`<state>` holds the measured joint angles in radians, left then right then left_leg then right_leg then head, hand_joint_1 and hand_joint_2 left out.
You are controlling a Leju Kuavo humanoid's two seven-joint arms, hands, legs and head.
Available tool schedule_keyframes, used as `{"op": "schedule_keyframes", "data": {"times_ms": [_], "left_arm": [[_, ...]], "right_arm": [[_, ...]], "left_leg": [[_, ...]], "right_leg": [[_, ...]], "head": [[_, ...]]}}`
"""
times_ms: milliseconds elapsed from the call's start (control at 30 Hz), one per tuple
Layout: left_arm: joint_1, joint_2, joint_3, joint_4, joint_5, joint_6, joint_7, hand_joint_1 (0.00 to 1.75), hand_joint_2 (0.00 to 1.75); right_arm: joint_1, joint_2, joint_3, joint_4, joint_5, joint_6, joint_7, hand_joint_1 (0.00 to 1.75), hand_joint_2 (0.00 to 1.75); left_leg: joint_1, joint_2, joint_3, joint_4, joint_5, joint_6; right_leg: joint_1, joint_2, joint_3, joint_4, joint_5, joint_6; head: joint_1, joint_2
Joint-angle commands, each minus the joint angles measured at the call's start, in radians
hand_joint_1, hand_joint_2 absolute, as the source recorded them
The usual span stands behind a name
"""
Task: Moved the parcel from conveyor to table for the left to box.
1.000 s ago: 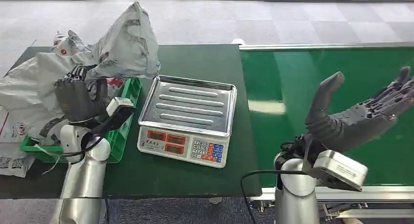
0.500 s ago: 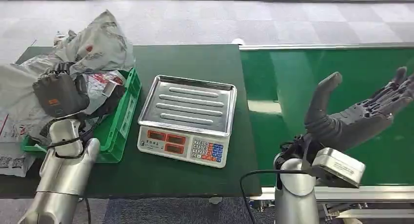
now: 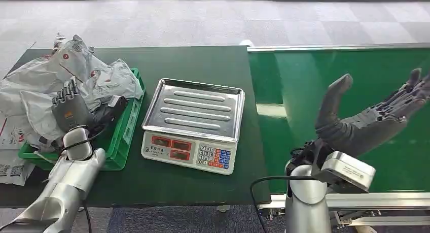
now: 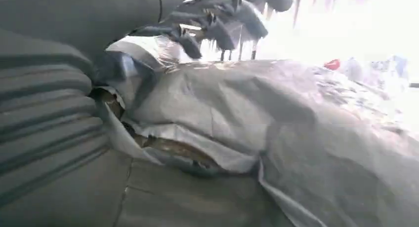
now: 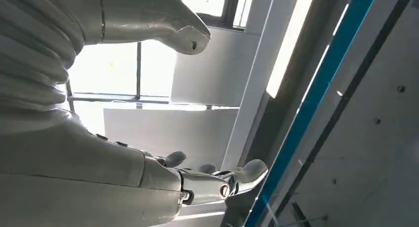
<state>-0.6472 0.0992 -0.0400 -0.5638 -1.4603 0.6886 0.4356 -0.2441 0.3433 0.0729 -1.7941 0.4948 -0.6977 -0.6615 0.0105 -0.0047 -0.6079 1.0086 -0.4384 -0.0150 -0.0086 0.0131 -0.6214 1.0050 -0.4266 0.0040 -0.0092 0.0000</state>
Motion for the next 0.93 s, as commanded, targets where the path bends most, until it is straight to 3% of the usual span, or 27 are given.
{"op": "schedule_keyframes", "data": {"times_ms": [33, 133, 167, 233, 267, 300, 333, 367, 400, 433, 467, 533, 567, 667, 767, 933], "left_arm": [[-0.026, -0.029, 0.128, 0.073, 0.002, 0.010, -0.011, 0.00, 0.00], [-0.009, -0.043, 0.175, 0.014, -0.003, 0.010, -0.019, 0.00, 0.00], [0.022, -0.055, 0.205, -0.075, 0.012, 0.010, -0.037, 0.00, 0.00], [0.134, -0.139, 0.379, -0.420, 0.044, 0.010, -0.188, 0.00, 0.00], [0.118, -0.327, 0.729, -0.664, 0.220, 0.010, -0.565, 0.00, 0.00], [0.064, -0.407, 0.907, -0.681, 0.331, 0.010, -0.928, 0.00, 0.00], [0.037, -0.442, 0.961, -0.711, 0.551, 0.010, -1.134, 0.00, 0.00], [0.118, -0.443, 0.784, -0.890, 0.811, 0.010, -1.134, 0.00, 0.00], [0.118, -0.443, 0.784, -0.890, 0.811, 0.010, -1.134, 0.00, 0.00], [0.118, -0.443, 0.784, -0.890, 0.811, 0.010, -1.134, 0.00, 0.00], [0.163, -0.448, 0.707, -0.978, 0.918, 0.010, -1.134, 0.00, 0.00], [0.212, -0.442, 0.576, -1.068, 1.064, 0.010, -1.134, 0.00, 0.00], [0.258, -0.430, 0.437, -1.154, 1.213, 0.010, -1.134, 0.00, 0.00], [0.348, -0.428, 0.233, -1.307, 1.384, 0.001, -1.134, 0.00, 0.00], [0.416, -0.413, 0.128, -1.375, 1.485, -0.016, -1.134, 0.00, 0.00], [0.444, -0.400, 0.067, -1.411, 1.523, -0.042, -1.134, 0.00, 0.00]], "right_arm": [[0.026, 0.006, 0.025, 0.026, -0.003, 0.000, 0.000, 0.00, 1.75], [0.023, 0.006, 0.027, 0.028, 0.002, 0.000, 0.011, 0.00, 1.75], [0.021, 0.006, 0.028, 0.028, 0.004, 0.000, 0.014, 0.00, 1.75], [0.016, 0.006, 0.031, 0.034, 0.002, 0.000, 0.019, 0.00, 1.75], [0.012, 0.006, 0.034, 0.046, -0.010, 0.000, 0.014, 0.00, 1.75], [0.007, 0.006, 0.032, 0.055, -0.012, 0.000, 0.014, 0.00, 1.75], [0.002, 0.006, 0.031, 0.064, -0.015, 0.000, 0.012, 0.00, 1.75], [-0.004, 0.006, 0.029, 0.078, -0.022, 0.000, 0.010, 0.00, 1.75], [-0.004, 0.006, 0.029, 0.078, -0.022, 0.000, 0.010, 0.00, 1.75], [-0.004, 0.006, 0.029, 0.078, -0.022, 0.000, 0.010, 0.00, 1.75], [-0.009, 0.006, 0.024, 0.086, -0.024, 0.000, 0.008, 0.00, 1.75], [-0.009, 0.006, 0.014, 0.091, -0.026, 0.000, 0.004, 0.00, 1.75], [-0.006, 0.006, -0.001, 0.086, -0.022, 0.000, 0.002, 0.00, 1.75], [0.004, 0.006, -0.021, 0.076, -0.022, 0.000, -0.010, 0.00, 1.75], [0.019, 0.006, -0.030, 0.055, -0.027, 0.000, -0.013, 0.00, 1.75], [0.031, 0.006, -0.041, 0.027, -0.020, 0.000, -0.004, 0.00, 1.75]], "left_leg": [[0.000, 0.000, 0.004, -0.002, 0.000, 0.000], [0.000, -0.001, 0.003, -0.002, 0.000, 0.000], [0.000, -0.001, 0.002, -0.001, 0.000, 0.000], [0.000, 0.000, 0.003, -0.002, -0.001, 0.000], [0.000, 0.000, 0.001, -0.001, 0.000, 0.001], [0.001, 0.000, 0.002, -0.001, -0.001, 0.001], [0.002, -0.004, -0.004, 0.003, 0.000, 0.001], [0.003, -0.007, -0.004, 0.005, -0.001, 0.002], [0.002, 0.001, -0.004, 0.004, -0.001, 0.001], [0.002, 0.001, -0.006, 0.002, 0.000, 0.002], [0.001, 0.000, -0.002, 0.000, -0.001, 0.003], [0.000, 0.012, 0.003, 0.000, -0.006, 0.001], [0.001, 0.012, 0.002, 0.001, -0.007, 0.000], [0.001, 0.004, 0.000, 0.001, -0.005, 0.001], [0.001, 0.001, 0.003, 0.000, -0.006, 0.001], [0.000, 0.001, 0.005, -0.001, -0.006, 0.001]], "right_leg": [[0.000, -0.002, 0.004, -0.002, -0.001, 0.000], [0.001, -0.002, 0.003, -0.002, -0.001, 0.000], [0.000, -0.002, 0.003, -0.001, -0.001, 0.000], [0.000, -0.001, 0.003, -0.002, -0.001, 0.000], [0.001, -0.001, 0.001, -0.001, 0.000, 0.000], [0.001, -0.002, 0.003, -0.002, -0.001, 0.000], [0.003, -0.006, -0.001, 0.000, -0.001, 0.001], [0.003, -0.009, -0.001, 0.001, -0.002, 0.001], [0.003, 0.001, -0.004, 0.000, 0.000, 0.001], [0.002, 0.001, -0.004, -0.001, 0.002, 0.003], [0.001, 0.000, 0.001, -0.003, 0.001, 0.003], [-0.002, 0.011, 0.000, -0.001, 0.001, 0.002], [-0.001, 0.011, -0.001, -0.001, 0.001, 0.002], [0.000, 0.003, 0.000, -0.001, -0.002, 0.003], [0.001, 0.000, 0.005, -0.003, -0.004, 0.003], [0.000, 0.001, 0.006, -0.003, -0.004, 0.003]], "head": [[0.000, 0.000], [0.000, 0.000], [0.000, 0.000], [0.000, 0.000], [0.000, 0.000], [0.000, 0.000], [0.000, 0.000], [-0.001, 0.000], [0.000, 0.000], [0.002, 0.000], [0.001, 0.000], [-0.001, 0.000], [0.000, 0.000], [-0.001, 0.000], [0.000, 0.000], [0.000, 0.000]]}}
